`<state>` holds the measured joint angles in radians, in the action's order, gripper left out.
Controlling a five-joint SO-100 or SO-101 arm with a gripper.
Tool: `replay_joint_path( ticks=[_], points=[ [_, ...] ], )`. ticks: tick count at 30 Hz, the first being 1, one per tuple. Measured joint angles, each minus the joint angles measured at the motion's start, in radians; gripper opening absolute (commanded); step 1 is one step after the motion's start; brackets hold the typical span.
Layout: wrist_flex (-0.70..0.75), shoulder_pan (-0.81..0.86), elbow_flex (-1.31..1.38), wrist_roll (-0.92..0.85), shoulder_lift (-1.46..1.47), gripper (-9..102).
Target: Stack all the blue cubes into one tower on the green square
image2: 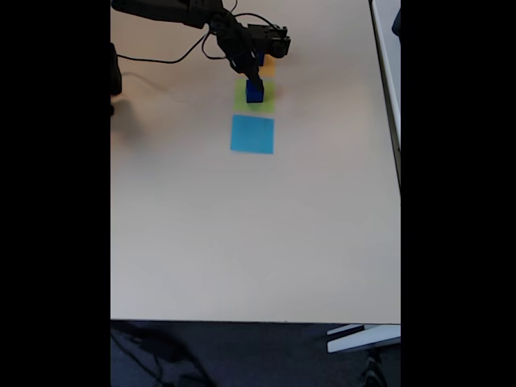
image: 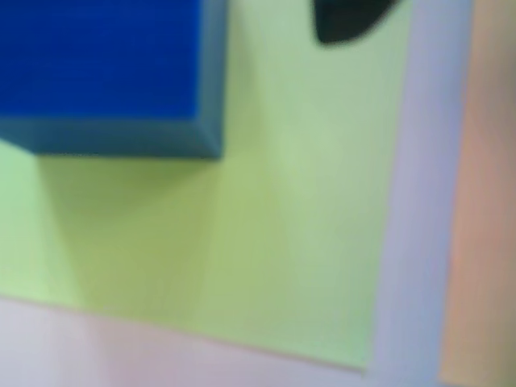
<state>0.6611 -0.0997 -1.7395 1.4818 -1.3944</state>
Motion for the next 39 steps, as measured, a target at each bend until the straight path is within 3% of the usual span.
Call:
replay_joint_path(
  ticks=[16,22,30,39],
  points=[
    [-0.095,0.018,-0.107,0.000,-0.002,21],
    [-0.106,0.018,-0.120,0.000,-0.002,6],
    [-0.107,0.025,-0.126,-0.006,-0.009,6],
    [0.015,0.091,-0.080,-0.100,-0.044,5]
  ],
)
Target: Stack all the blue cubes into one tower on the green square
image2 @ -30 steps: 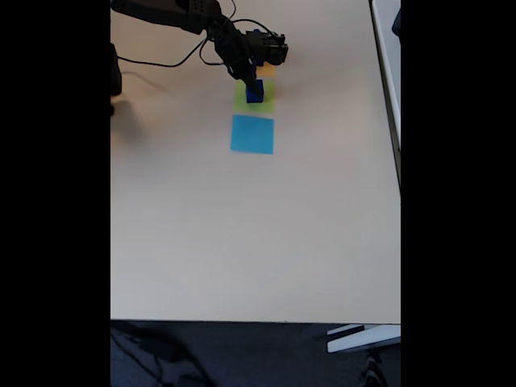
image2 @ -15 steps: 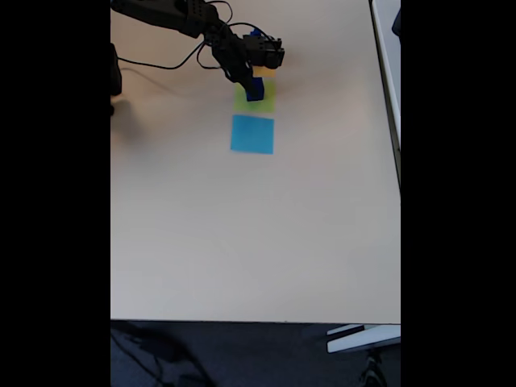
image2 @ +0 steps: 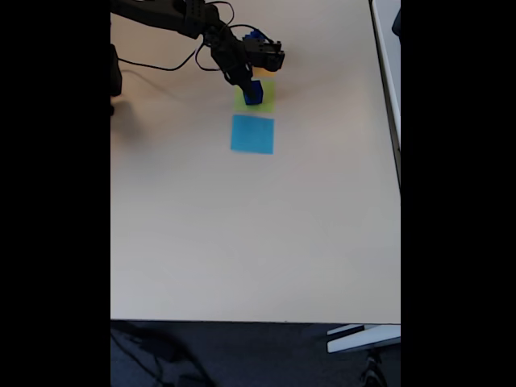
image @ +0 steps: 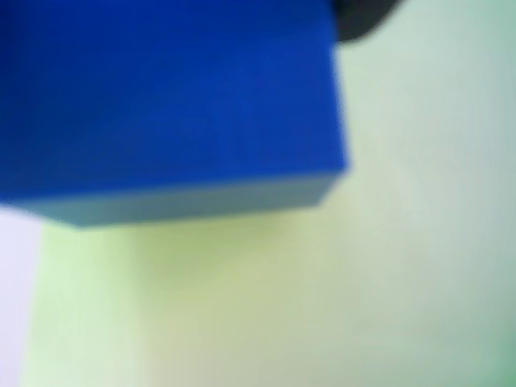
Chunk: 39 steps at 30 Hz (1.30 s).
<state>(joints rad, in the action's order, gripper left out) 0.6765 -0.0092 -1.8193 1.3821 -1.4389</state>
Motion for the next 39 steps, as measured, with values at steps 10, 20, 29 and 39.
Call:
replay_joint_path(
  ticks=[10,20,29,39],
  points=[
    [0.009,0.086,0.000,-0.084,-0.008,4],
    [0.008,0.169,0.000,-0.127,-0.008,4],
    [-0.052,0.204,-0.011,-0.140,-0.008,4],
    [-0.095,0.210,-0.040,-0.127,-0.008,4]
  ],
)
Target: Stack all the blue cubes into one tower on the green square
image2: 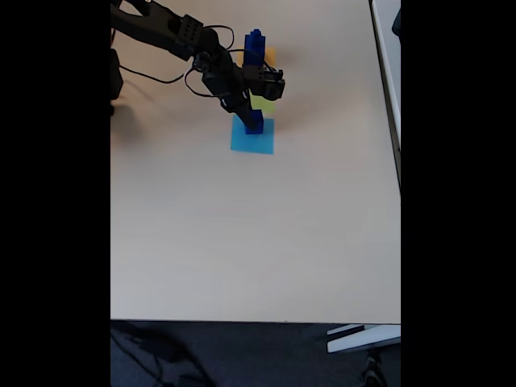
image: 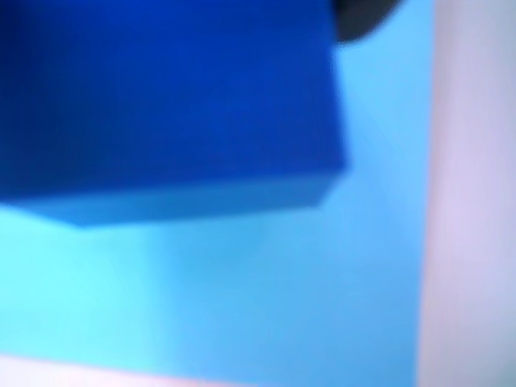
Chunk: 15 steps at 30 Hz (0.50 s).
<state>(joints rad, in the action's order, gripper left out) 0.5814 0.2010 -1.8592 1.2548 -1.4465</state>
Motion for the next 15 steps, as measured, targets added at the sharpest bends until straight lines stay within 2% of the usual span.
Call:
replay_joint_path(
  ticks=[15],
  points=[
    [-0.009,0.005,-0.017,0.021,0.000,6]
  ],
)
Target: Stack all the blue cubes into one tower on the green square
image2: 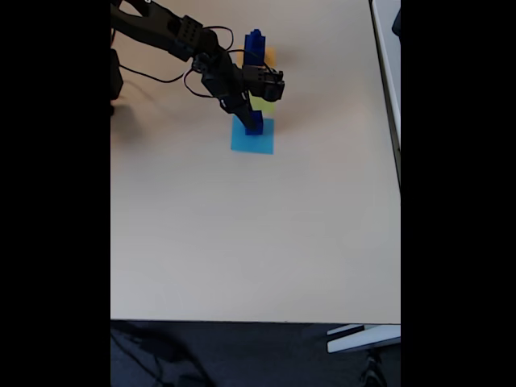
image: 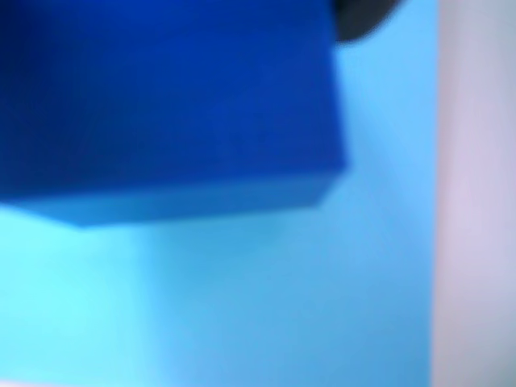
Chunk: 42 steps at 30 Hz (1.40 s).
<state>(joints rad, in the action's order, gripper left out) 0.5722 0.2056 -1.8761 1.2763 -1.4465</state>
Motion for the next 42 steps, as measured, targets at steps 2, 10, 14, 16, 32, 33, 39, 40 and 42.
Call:
replay_joint_path(
  ticks=[2,10,14,16,32,33,39,40,42],
  points=[
    [0.000,0.000,0.000,0.003,0.000,8],
    [0.000,0.000,-0.003,0.005,0.000,14],
    [0.000,0.000,-0.003,0.005,0.000,15],
    [0.000,0.000,-0.003,0.005,0.000,15],
    [-0.008,0.000,-0.008,0.014,0.000,21],
    [-0.008,0.000,-0.008,0.014,0.000,22],
    [-0.009,0.000,-0.009,0.014,0.000,23],
    [-0.009,0.000,-0.009,0.014,0.000,23],
    [-0.014,0.000,-0.009,0.014,0.000,25]
  ],
)
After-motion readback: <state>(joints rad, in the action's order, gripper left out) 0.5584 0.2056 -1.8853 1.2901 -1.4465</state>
